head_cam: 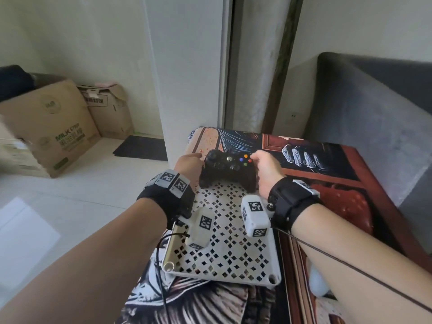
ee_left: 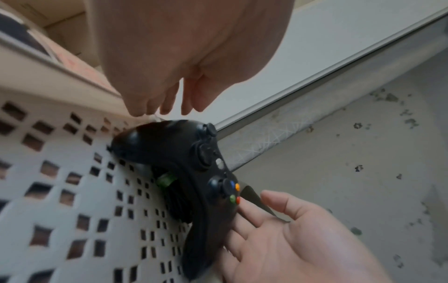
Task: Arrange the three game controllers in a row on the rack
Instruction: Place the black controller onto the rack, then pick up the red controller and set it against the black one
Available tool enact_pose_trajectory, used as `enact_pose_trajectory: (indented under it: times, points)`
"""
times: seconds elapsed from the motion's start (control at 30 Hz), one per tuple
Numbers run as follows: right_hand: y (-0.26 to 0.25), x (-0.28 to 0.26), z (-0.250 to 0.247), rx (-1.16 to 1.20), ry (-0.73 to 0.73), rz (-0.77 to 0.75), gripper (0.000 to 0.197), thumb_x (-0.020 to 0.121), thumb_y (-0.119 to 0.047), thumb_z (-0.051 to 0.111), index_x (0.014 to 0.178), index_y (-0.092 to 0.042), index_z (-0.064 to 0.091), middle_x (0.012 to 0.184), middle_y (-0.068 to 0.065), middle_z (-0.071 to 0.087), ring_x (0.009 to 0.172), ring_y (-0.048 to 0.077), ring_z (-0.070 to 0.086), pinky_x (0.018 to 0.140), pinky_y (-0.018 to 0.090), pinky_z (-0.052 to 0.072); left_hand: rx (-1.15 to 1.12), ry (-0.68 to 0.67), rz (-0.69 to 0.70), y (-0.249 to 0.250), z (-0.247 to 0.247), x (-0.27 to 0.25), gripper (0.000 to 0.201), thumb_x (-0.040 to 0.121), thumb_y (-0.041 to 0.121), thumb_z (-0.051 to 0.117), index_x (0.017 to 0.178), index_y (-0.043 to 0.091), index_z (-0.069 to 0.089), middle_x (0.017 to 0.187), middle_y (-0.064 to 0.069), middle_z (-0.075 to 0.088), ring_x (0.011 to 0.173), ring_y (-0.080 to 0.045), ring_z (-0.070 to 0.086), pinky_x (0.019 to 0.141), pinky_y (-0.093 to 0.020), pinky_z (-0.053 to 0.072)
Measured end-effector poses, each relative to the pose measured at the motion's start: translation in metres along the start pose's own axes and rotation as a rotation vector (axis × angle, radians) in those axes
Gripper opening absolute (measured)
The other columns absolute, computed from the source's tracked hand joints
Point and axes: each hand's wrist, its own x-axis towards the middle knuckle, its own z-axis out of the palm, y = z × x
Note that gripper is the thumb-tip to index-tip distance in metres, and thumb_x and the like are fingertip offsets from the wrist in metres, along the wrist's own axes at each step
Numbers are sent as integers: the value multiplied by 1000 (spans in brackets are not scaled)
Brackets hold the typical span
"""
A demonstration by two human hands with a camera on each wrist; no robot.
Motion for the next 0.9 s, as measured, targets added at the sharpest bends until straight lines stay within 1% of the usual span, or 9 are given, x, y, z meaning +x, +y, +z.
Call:
enact_pose_trajectory:
  times: [0.07,0.13,0.2,0.3,0.37,0.47,0.7,0.83,0.9]
  points:
    - [-10,-6,-5,13,-42,-58,22,85,-21,53,100,-13,67,104,3,67,80,10,67,68,20,47,27,13,75,12,-4,-10,44,96,-1,44,139,6,55,148,-16,54,137,-34,51,110,-36,43]
    - [-22,-17,-13,22,-96,-95,33,92,-22,47,121,-13,62,135,2,59,123,11,56,92,26,39,-32,47,170,25,-6,-22,46,96,-1,42,139,7,55,146,-15,57,135,-29,54,104,-32,44]
    - [-34,-24,-27,20,-131,-127,30,94,-24,45,117,-14,62,150,4,51,141,18,43,104,35,34,-58,98,238,37,-1,-32,47,95,0,41,137,10,58,141,-13,61,126,-23,59,96,-25,46]
    - [-48,-33,-56,17,-102,-181,16,94,-22,47,93,-18,62,148,8,54,139,21,46,114,41,34,-85,28,307,47,20,-44,37,93,5,46,122,16,66,111,-2,66,85,-8,59,68,-15,48]
    - [-56,-36,-83,25,-60,-220,13,94,-20,50,89,-17,62,144,10,57,134,22,52,113,41,38,-82,-83,286,46,43,-54,25,89,9,50,91,28,67,88,7,58,71,-5,51,63,-20,44]
    - [-64,-39,-126,39,19,-235,10,93,-24,52,90,-20,61,140,8,58,131,21,54,109,38,41,-121,-270,211,35,83,-67,18,88,12,55,79,27,57,84,8,56,75,-7,52,77,-27,47]
    - [-45,-28,-205,-45,182,-143,26,91,-29,50,114,-24,58,151,2,49,143,19,39,111,38,25,-97,-457,-26,-3,151,-76,15,92,19,53,78,24,53,84,6,50,73,-9,47,67,-27,41]
    - [-17,-16,-229,-89,272,-64,37,79,-35,61,113,-20,64,134,1,61,123,22,51,91,37,35,10,-483,-93,-17,177,-81,17,91,23,56,76,18,56,78,-1,55,67,-15,53,62,-29,47]
    - [-4,-10,-236,-104,263,-27,34,74,-36,64,104,-19,67,121,5,66,106,24,57,86,39,45,59,-493,-117,-22,187,-85,11,88,21,60,81,14,64,83,-7,64,73,-22,60,75,-33,55]
